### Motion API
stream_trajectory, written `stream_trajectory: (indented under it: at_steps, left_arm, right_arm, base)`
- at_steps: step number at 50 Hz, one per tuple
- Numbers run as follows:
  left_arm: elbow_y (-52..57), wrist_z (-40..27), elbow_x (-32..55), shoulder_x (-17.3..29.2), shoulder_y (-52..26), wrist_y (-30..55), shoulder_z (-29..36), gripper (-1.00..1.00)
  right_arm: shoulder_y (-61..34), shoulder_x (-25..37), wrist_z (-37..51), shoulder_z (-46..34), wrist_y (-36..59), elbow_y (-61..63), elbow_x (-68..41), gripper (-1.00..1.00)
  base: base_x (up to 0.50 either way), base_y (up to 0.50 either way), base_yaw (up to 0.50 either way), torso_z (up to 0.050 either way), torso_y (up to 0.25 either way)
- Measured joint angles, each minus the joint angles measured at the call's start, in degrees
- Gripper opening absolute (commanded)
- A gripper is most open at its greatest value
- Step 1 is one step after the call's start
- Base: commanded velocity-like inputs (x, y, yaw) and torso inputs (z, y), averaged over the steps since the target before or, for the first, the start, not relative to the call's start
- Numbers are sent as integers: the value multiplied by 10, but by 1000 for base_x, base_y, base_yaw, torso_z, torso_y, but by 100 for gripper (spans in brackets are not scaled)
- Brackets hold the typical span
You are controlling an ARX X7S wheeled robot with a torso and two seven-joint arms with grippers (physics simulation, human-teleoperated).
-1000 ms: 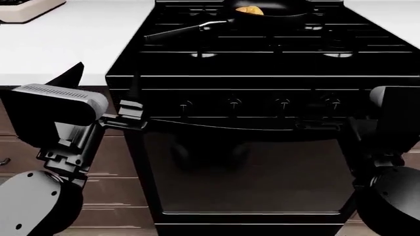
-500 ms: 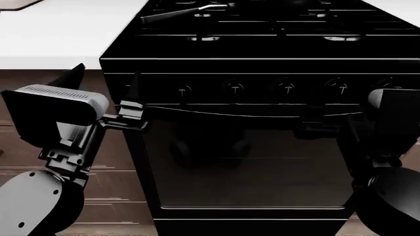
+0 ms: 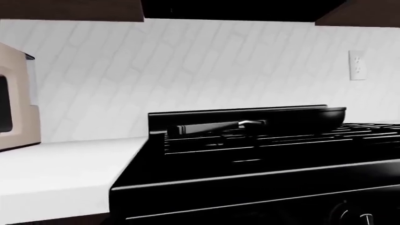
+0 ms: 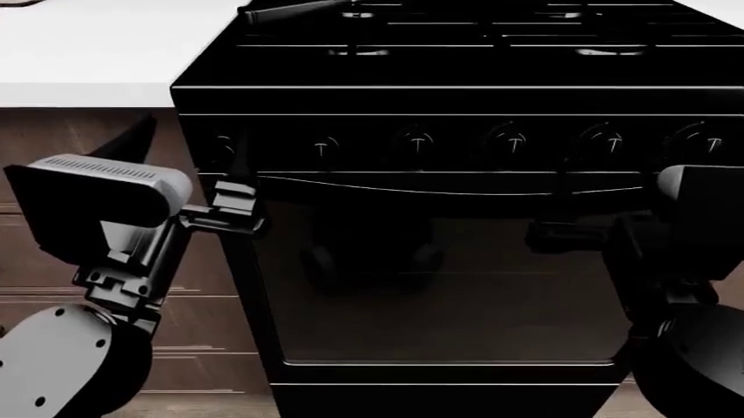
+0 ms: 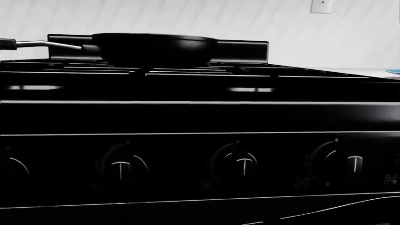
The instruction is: Pick the croissant and place it on the pan. Then turn on the stove to warm the croissant.
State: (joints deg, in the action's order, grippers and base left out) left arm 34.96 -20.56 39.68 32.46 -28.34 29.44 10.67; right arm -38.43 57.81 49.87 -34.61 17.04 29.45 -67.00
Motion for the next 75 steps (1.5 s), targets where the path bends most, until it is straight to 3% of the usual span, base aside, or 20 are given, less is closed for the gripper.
stream_trajectory:
  at_steps: [60, 75]
  left_arm:
    - [-4, 5, -5, -7, -9, -1, 29, 100]
    - [-10, 5, -7, -10, -12, -2, 34, 100]
  right_arm:
    - [36, 51, 0, 24, -24, -13, 7, 100]
    - [18, 40, -43, 13, -9, -44, 20, 100]
  base:
    - [0, 0, 0, 0, 0]
    - [0, 0, 0, 0, 0]
